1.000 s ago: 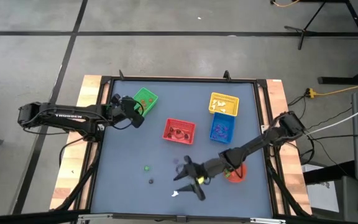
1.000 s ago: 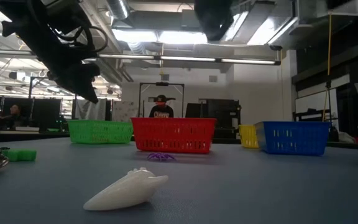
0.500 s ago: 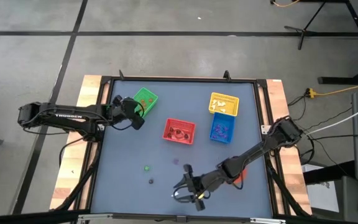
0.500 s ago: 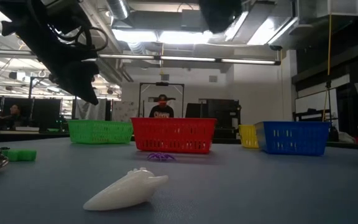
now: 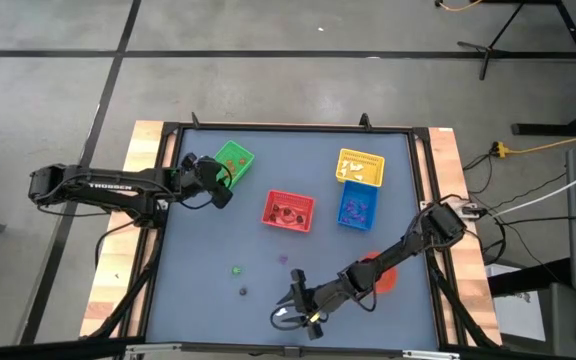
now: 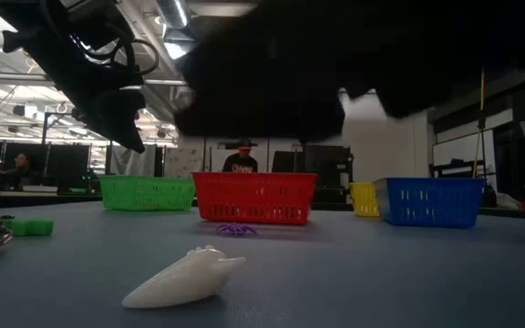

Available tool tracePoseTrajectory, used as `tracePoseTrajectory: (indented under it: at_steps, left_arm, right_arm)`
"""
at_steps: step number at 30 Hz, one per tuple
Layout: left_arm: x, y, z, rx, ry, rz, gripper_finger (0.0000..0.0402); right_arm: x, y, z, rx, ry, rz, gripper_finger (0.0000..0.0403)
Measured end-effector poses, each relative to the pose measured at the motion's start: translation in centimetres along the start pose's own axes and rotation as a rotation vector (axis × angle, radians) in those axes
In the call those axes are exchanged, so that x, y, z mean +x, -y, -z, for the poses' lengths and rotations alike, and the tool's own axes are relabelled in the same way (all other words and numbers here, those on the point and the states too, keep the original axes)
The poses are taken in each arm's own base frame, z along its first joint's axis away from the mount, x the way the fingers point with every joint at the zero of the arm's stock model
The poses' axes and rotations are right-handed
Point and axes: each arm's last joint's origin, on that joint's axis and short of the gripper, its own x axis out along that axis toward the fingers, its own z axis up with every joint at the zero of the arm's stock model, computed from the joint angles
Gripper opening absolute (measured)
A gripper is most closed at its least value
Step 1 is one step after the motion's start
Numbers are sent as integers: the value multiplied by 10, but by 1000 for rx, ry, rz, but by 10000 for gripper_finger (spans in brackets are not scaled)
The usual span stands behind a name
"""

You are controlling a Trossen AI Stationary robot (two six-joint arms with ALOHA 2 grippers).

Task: Sort Halloween decoration
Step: Put the white ghost toy into the yellow bin

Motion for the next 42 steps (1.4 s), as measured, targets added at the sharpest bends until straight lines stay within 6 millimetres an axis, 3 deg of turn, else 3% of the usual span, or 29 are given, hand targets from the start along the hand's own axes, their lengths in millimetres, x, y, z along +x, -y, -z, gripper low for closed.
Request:
tracePoseTrajectory:
  at_steps: [15, 25, 42]
  left_arm:
    - [0, 0, 0, 0, 0, -1, 208]
    - [0, 0, 0, 0, 0, -1, 208]
    - [0, 0, 0, 0, 0, -1, 208]
  right_arm:
    - [20, 4, 38, -13, -54, 12, 215]
    - [23, 18, 37, 2, -60, 33, 215]
    - [22, 16, 40, -2, -101, 4, 215]
